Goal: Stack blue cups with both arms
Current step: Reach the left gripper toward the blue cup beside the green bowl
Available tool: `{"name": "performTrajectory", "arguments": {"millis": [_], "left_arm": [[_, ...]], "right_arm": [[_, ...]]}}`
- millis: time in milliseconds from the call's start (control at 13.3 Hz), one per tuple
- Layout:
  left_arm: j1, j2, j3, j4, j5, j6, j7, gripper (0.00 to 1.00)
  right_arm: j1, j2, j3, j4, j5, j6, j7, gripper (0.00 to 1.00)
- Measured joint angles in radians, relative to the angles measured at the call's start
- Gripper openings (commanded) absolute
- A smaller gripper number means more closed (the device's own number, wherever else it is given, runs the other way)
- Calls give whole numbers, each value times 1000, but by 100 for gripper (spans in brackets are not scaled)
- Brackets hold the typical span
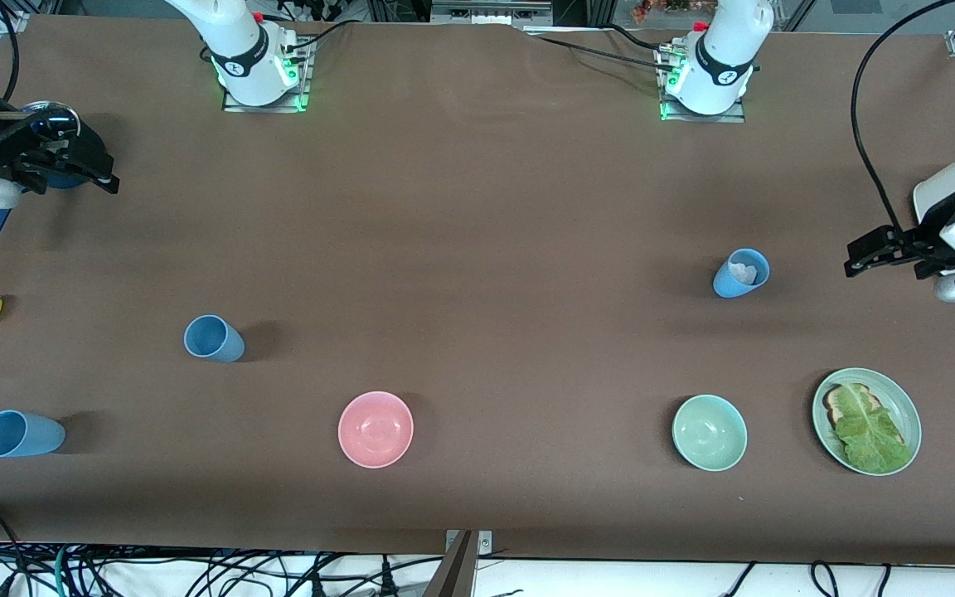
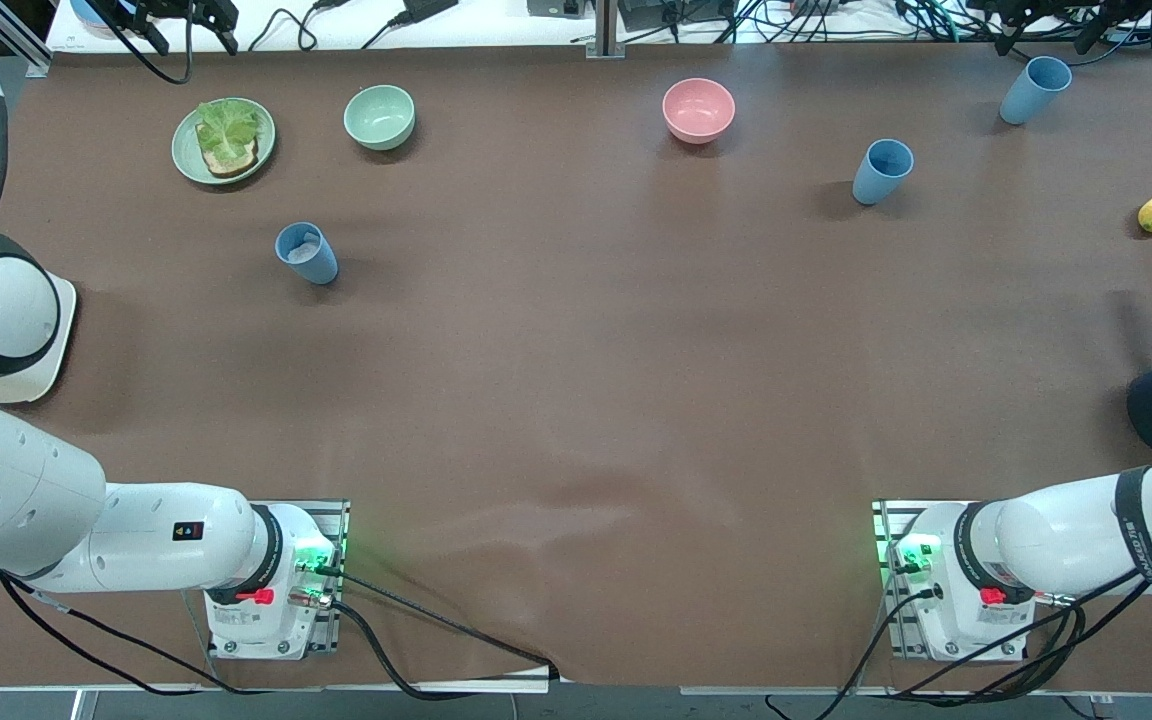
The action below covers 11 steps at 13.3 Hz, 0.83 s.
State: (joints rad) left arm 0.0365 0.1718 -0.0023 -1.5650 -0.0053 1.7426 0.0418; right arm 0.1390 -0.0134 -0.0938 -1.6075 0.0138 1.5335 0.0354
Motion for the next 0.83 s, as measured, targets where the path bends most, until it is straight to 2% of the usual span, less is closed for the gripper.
{"name": "performTrajectory", "arguments": {"millis": [527, 828], "left_arm": [[11, 106, 0, -17, 0, 141, 0, 100], [12, 152, 0, -93, 0, 286, 0, 100]], "right_arm": [[0, 0, 0, 0, 0, -1, 0, 100], [0, 0, 0, 0, 0, -1, 0, 100]]}}
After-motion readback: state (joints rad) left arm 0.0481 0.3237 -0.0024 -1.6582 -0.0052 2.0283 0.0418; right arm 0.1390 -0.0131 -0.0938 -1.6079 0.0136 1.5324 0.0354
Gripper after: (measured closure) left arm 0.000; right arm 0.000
